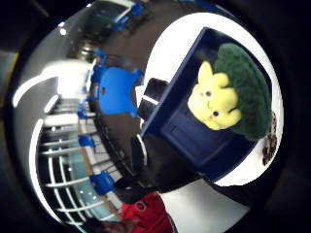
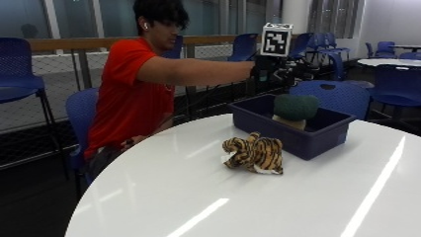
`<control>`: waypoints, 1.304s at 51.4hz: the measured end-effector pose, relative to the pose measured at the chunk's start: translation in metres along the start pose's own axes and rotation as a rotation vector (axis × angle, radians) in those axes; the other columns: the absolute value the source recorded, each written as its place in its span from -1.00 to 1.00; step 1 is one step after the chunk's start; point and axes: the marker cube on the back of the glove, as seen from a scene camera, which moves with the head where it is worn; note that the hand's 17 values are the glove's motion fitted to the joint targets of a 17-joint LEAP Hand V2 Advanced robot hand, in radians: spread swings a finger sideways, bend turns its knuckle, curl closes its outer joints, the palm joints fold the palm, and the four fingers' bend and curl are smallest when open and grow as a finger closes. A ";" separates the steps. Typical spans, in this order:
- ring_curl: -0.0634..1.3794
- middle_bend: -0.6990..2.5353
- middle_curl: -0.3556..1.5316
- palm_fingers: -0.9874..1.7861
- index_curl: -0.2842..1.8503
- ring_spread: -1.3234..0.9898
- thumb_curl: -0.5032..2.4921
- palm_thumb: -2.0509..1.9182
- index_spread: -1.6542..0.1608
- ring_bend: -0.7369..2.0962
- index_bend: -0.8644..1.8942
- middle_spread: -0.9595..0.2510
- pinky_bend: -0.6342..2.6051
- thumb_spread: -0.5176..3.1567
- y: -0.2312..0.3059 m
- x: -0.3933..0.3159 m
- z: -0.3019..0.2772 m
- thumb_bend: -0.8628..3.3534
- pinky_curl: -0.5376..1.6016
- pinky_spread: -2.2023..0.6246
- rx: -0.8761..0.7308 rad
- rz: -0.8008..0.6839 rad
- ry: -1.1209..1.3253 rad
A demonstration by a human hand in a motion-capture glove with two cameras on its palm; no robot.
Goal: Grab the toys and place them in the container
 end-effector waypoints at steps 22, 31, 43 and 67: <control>-0.46 -0.50 -0.27 -0.46 -0.45 0.19 -0.44 -0.03 0.46 -0.36 -0.29 0.51 0.06 -0.20 0.039 0.113 0.005 -0.64 -0.18 0.65 0.042 0.225 0.019; -0.48 -0.50 -0.31 -0.46 -0.48 0.20 -0.48 -0.03 0.46 -0.36 -0.29 0.51 0.05 -0.20 0.052 0.154 0.018 -0.64 -0.19 0.66 0.010 0.280 0.027; -0.51 -0.49 -0.34 -0.46 -0.51 0.20 -0.50 -0.02 0.46 -0.36 -0.29 0.51 0.04 -0.21 0.059 0.192 0.038 -0.63 -0.19 0.66 -0.036 0.353 0.034; -0.56 -0.50 -0.38 -0.47 -0.56 0.20 -0.52 0.00 0.46 -0.37 -0.30 0.53 0.11 -0.18 0.046 0.231 0.105 -0.62 -0.16 0.66 -0.128 0.445 0.052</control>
